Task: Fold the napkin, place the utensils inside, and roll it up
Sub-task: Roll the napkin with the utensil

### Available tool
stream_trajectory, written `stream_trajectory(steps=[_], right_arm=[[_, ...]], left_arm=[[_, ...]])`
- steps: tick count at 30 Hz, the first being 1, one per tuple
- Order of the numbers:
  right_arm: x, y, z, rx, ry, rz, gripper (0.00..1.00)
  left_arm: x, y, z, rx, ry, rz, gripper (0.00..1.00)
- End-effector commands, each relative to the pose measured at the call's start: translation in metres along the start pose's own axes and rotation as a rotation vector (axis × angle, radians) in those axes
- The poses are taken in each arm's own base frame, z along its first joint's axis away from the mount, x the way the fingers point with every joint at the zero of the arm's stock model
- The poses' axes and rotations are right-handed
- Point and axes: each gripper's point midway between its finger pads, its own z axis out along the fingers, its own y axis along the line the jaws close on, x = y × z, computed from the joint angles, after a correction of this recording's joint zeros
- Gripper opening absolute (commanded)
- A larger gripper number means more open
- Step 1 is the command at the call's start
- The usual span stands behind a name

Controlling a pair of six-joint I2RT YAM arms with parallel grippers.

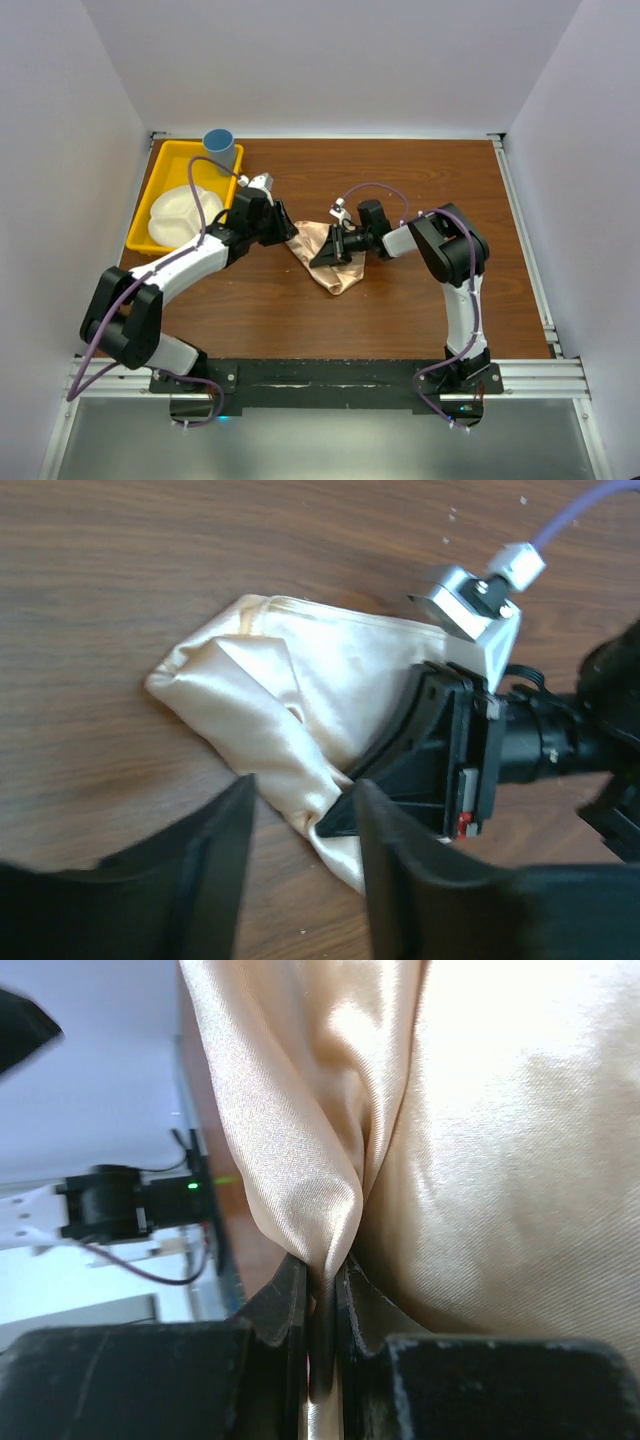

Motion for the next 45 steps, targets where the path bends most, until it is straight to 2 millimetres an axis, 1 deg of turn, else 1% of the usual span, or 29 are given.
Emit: stream_trajectory(steps=[1,2,3,5,8,13,15,16,17,18,19,21,22,23,25,26,27,28,29,30,31,32,33,34,37,38,40,42,45], right_arm=[[0.032,-0.027,-0.004,0.026,0.06,0.233,0.0],[0.033,-0.029,-0.005,0.038,0.063,0.235,0.01],[0.033,-0.029,-0.005,0.049,0.061,0.23,0.01],[0.034,-0.033,-0.007,0.067,0.054,0.225,0.02],[0.036,-0.036,-0.008,0.077,0.05,0.23,0.02],[0.036,-0.036,-0.011,0.087,0.03,0.209,0.06],[0.036,-0.041,-0.014,0.135,0.028,0.2,0.1],[0.032,-0.036,-0.016,0.144,0.021,0.144,0.12],[0.034,-0.041,-0.019,0.193,0.025,0.147,0.17],[0.032,-0.04,-0.022,0.213,0.027,0.129,0.19],[0.028,-0.038,-0.023,0.23,0.027,0.078,0.23],[0.027,-0.036,-0.03,0.286,0.038,0.062,0.28],[0.021,-0.032,-0.032,0.294,0.036,0.016,0.32],[0.024,-0.028,-0.036,0.312,0.052,0.017,0.34],[0.016,-0.023,-0.04,0.352,0.049,-0.051,0.4],[0.021,-0.023,-0.043,0.386,0.074,-0.05,0.42],[0.02,-0.014,-0.045,0.399,0.076,-0.09,0.45],[0.013,-0.014,-0.048,0.445,0.071,-0.152,0.5],[0.018,-0.013,-0.053,0.48,0.095,-0.161,0.52],[0.018,-0.003,-0.053,0.492,0.102,-0.212,0.55],[0.008,-0.004,-0.058,0.565,0.084,-0.291,0.6],[0.014,-0.003,-0.063,0.617,0.111,-0.317,0.62],[0.018,0.009,-0.061,0.643,0.123,-0.387,0.64],[0.013,0.01,-0.064,0.7,0.115,-0.451,0.66],[0.026,0.019,-0.065,0.766,0.138,-0.515,0.67],[0.024,0.014,-0.072,0.831,0.119,-0.527,0.67],[0.032,0.01,-0.077,0.88,0.116,-0.546,0.66],[0.033,0.001,-0.086,0.936,0.091,-0.54,0.64],[0.04,-0.015,-0.097,1.0,0.092,-0.525,0.58]], left_arm=[[0.007,-0.029,0.018,0.202,-0.002,-0.021,0.36],[0.009,-0.031,0.021,0.214,0.003,-0.04,0.29],[0.016,-0.028,0.028,0.214,0.028,-0.049,0.27],[0.016,-0.031,0.036,0.237,0.024,-0.06,0.22],[0.024,-0.028,0.048,0.242,0.037,-0.063,0.17],[0.045,-0.014,0.069,0.217,0.091,-0.074,0.11],[0.056,-0.007,0.076,0.197,0.117,-0.08,0.1],[0.061,-0.003,0.077,0.184,0.132,-0.088,0.09],[0.065,0.001,0.078,0.171,0.143,-0.097,0.09],[0.075,0.01,0.08,0.135,0.161,-0.107,0.09],[0.08,0.014,0.08,0.124,0.169,-0.116,0.09],[0.092,0.022,0.081,0.099,0.196,-0.123,0.09],[0.096,0.024,0.082,0.095,0.205,-0.128,0.08],[0.1,0.027,0.083,0.087,0.216,-0.129,0.08],[0.104,0.029,0.083,0.081,0.224,-0.121,0.07],[0.106,0.03,0.084,0.076,0.23,-0.118,0.07],[0.108,0.032,0.084,0.068,0.232,-0.115,0.07],[0.109,0.033,0.085,0.065,0.236,-0.113,0.07],[0.111,0.035,0.085,0.06,0.241,-0.11,0.06],[0.111,0.035,0.085,0.059,0.245,-0.11,0.06],[0.113,0.036,0.086,0.058,0.249,-0.108,0.06],[0.114,0.037,0.086,0.054,0.254,-0.109,0.06],[0.113,0.036,0.087,0.052,0.256,-0.109,0.06],[0.114,0.036,0.087,0.05,0.258,-0.107,0.06],[0.114,0.037,0.089,0.04,0.268,-0.1,0.05],[0.114,0.038,0.091,0.035,0.272,-0.097,0.05],[0.114,0.039,0.091,0.028,0.277,-0.091,0.05],[0.116,0.039,0.092,0.025,0.286,-0.086,0.05],[0.116,0.04,0.093,0.02,0.296,-0.077,0.04]])
